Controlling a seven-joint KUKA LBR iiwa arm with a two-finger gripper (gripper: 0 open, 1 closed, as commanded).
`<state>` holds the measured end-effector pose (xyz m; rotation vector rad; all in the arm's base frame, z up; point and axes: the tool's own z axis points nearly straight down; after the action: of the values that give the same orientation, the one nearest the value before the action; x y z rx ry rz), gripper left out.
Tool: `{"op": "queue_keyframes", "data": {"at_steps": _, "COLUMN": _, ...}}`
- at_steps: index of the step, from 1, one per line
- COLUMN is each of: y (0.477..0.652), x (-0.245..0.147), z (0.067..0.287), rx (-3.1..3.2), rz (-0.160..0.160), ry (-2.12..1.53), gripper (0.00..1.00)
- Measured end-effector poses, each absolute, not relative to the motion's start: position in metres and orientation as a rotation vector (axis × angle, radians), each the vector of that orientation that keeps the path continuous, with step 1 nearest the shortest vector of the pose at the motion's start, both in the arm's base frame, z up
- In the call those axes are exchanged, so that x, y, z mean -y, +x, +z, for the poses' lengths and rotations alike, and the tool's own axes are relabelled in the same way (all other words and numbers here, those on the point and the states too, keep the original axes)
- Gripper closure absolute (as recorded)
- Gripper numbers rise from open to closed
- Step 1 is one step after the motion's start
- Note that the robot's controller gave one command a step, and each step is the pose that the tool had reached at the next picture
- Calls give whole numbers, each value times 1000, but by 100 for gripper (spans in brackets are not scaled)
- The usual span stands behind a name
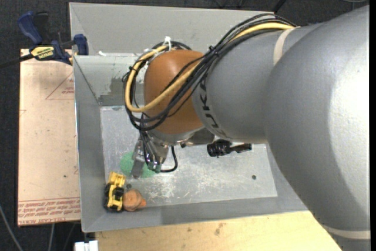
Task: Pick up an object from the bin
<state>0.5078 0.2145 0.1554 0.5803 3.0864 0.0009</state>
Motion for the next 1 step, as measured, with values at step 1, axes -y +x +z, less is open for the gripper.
{"op": "queue_keyframes", "data": {"at_steps": 1, "y": 493, "x": -213, "z": 188, "rx": -3094, "rz": -4, "ry": 564, "gripper": 100}}
